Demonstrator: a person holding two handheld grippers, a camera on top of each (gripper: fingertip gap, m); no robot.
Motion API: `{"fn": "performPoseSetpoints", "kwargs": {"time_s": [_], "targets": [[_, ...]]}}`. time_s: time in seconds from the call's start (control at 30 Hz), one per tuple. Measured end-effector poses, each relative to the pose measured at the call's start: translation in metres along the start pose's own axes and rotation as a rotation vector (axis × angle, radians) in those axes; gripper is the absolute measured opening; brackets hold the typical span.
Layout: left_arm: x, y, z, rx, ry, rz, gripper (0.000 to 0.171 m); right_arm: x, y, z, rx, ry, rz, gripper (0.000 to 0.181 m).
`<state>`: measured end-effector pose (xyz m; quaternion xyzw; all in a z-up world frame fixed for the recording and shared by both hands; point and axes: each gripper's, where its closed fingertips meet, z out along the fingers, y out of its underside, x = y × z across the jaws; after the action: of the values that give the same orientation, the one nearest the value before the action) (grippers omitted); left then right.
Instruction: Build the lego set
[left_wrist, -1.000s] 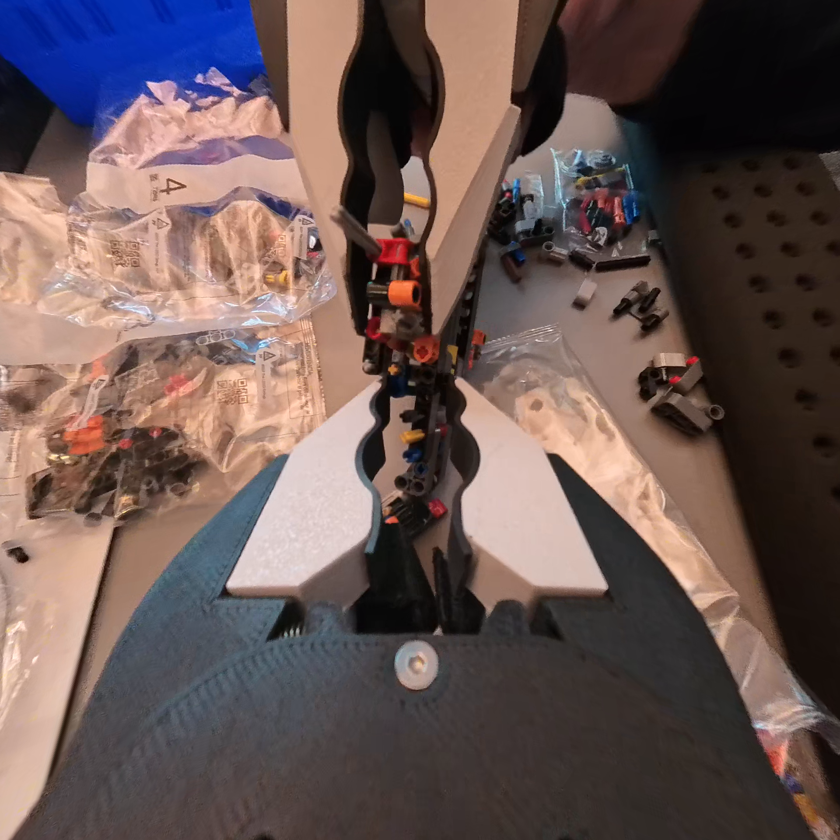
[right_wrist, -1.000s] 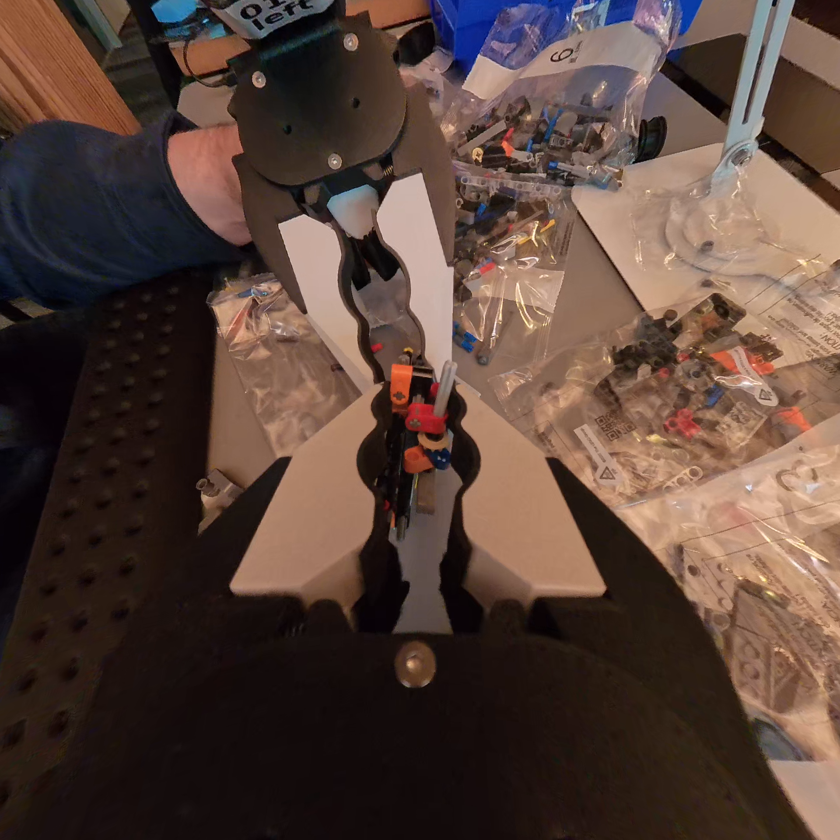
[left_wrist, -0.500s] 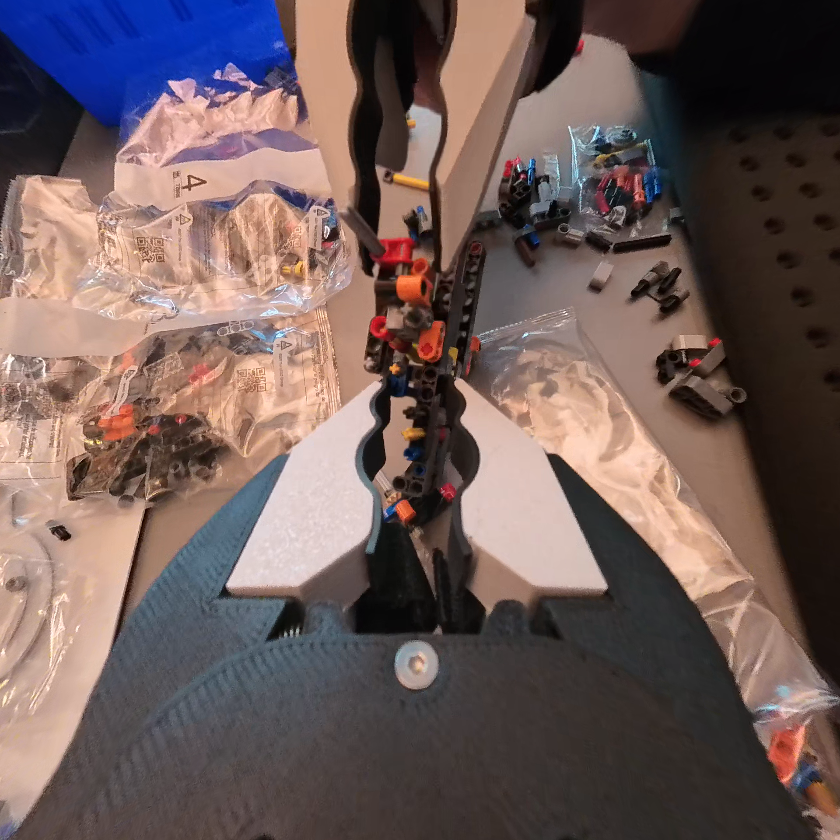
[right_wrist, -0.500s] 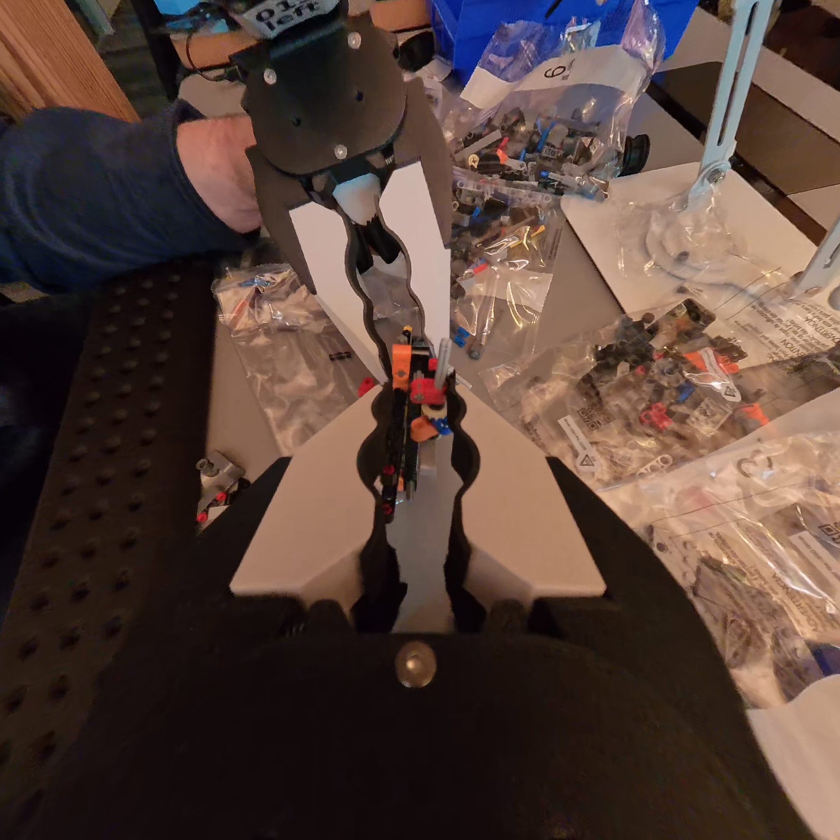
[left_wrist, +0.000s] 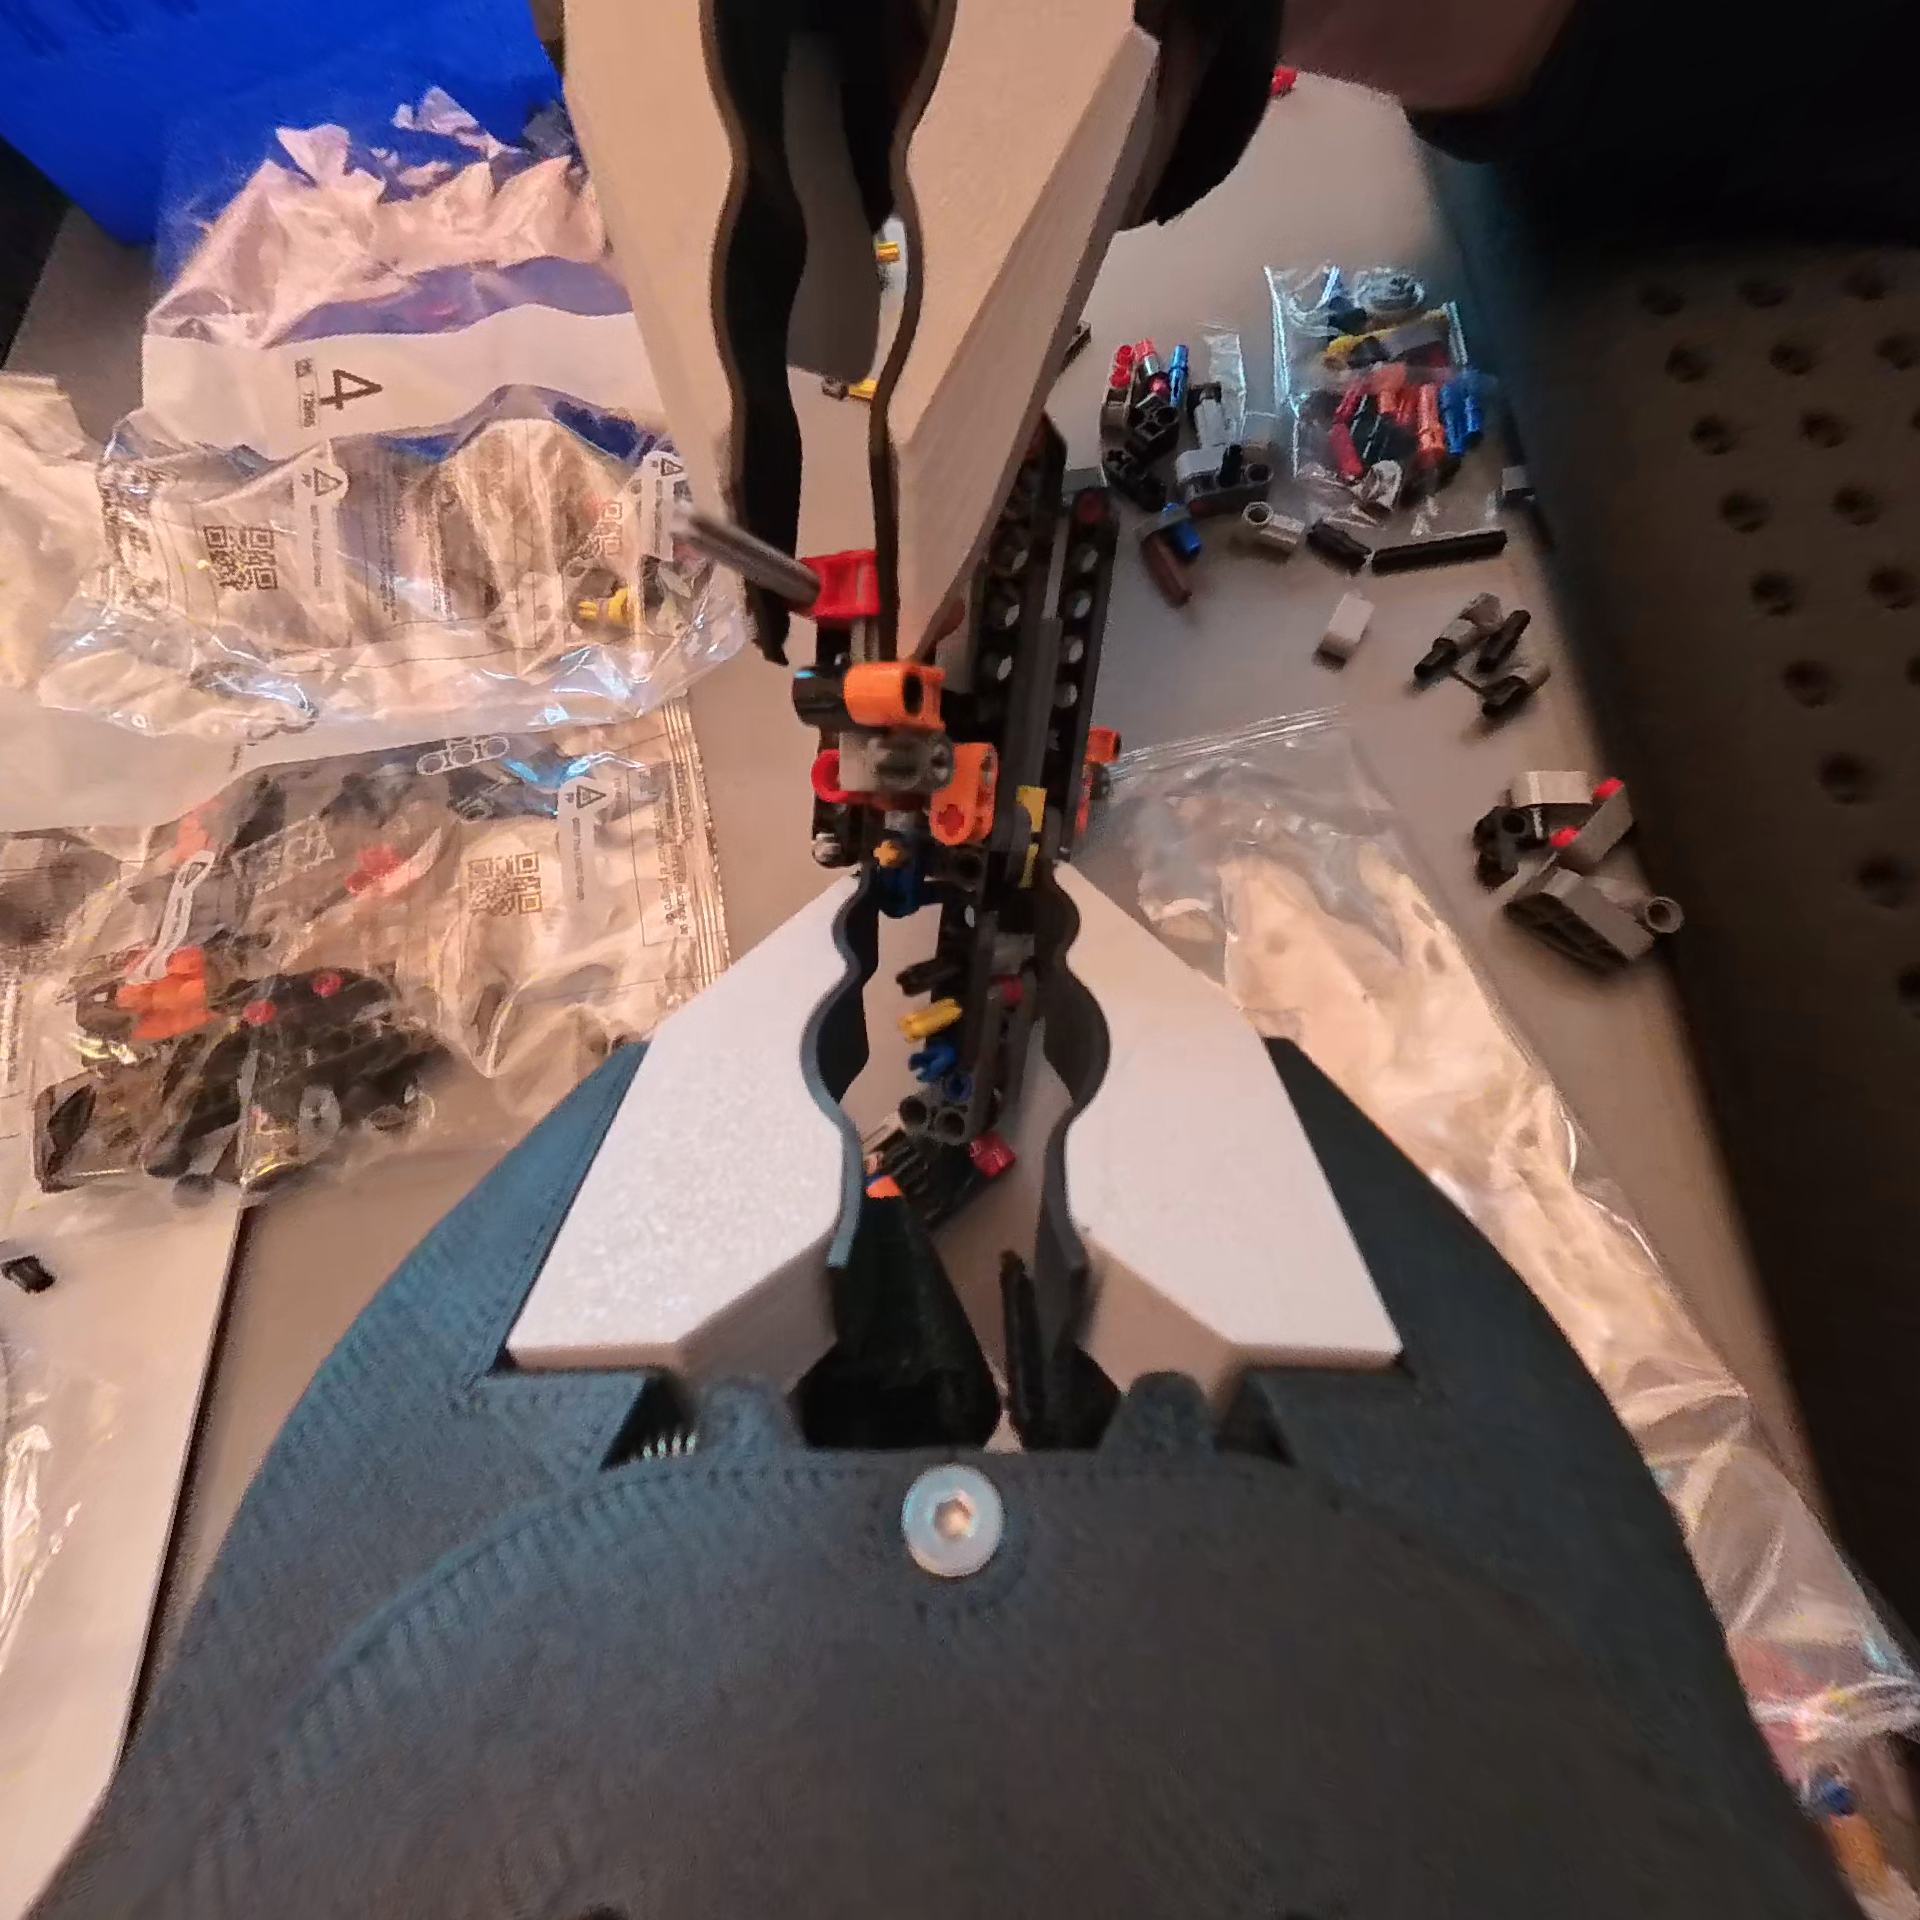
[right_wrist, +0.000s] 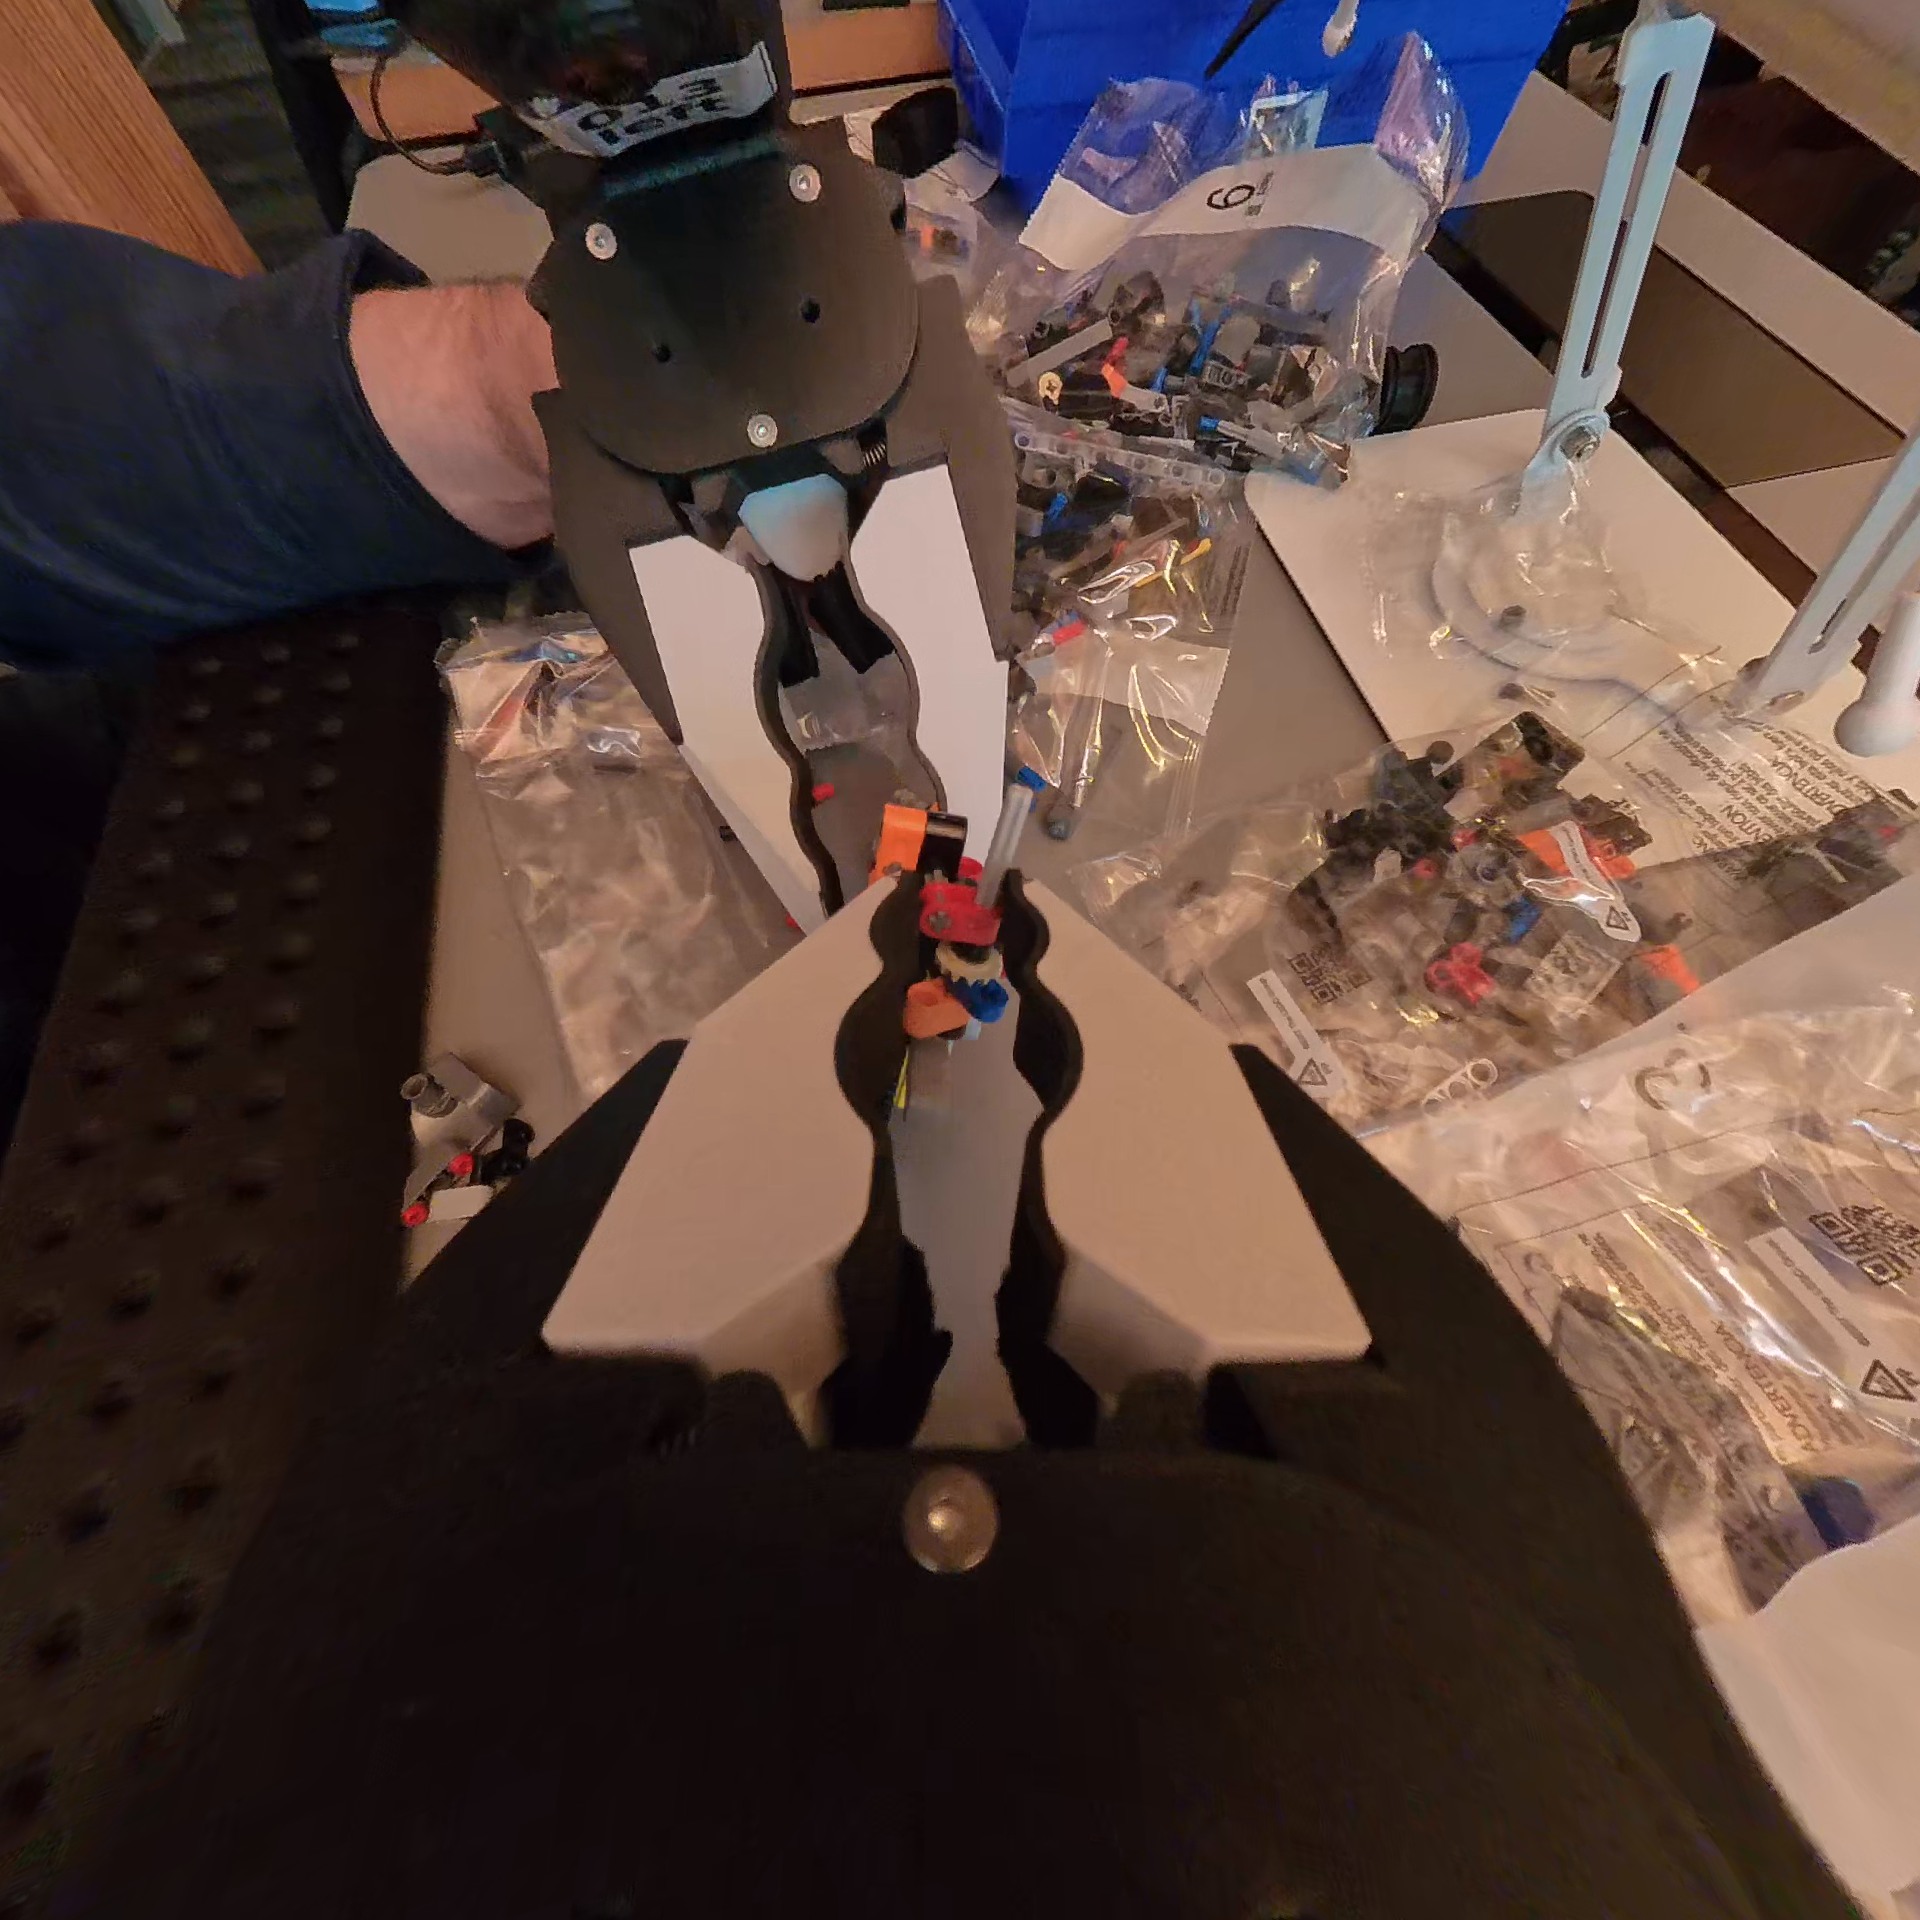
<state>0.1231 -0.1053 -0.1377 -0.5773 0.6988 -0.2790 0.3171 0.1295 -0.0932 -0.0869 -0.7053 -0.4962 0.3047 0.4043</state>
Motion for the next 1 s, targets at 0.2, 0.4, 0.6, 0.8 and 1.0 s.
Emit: {"fn": "performPoseSetpoints", "kwargs": {"time_s": [0.2,0.4,0.6,0.8,1.0], "targets": [[-0.003,-0.003,-0.003,0.01,0.008,-0.048,0.034,0.0,-0.002,0.0,0.017,-0.006,0.004,0.013],[-0.001,-0.005,-0.01,0.043,0.045,-0.096,0.04,-0.004,-0.002,0.001,0.01,-0.017,-0.01,0.013],[-0.005,-0.016,-0.031,0.151,0.064,-0.147,0.046,-0.007,-0.001,0.003,-0.001,-0.026,-0.025,0.012],[0.001,-0.015,-0.009,0.095,0.073,-0.123,0.037,-0.011,-0.002,0.004,0.0,-0.041,-0.034,0.013],[0.006,-0.017,-0.006,0.103,0.089,-0.115,0.034,-0.013,-0.005,0.005,0.012,-0.049,-0.044,0.012]]}}
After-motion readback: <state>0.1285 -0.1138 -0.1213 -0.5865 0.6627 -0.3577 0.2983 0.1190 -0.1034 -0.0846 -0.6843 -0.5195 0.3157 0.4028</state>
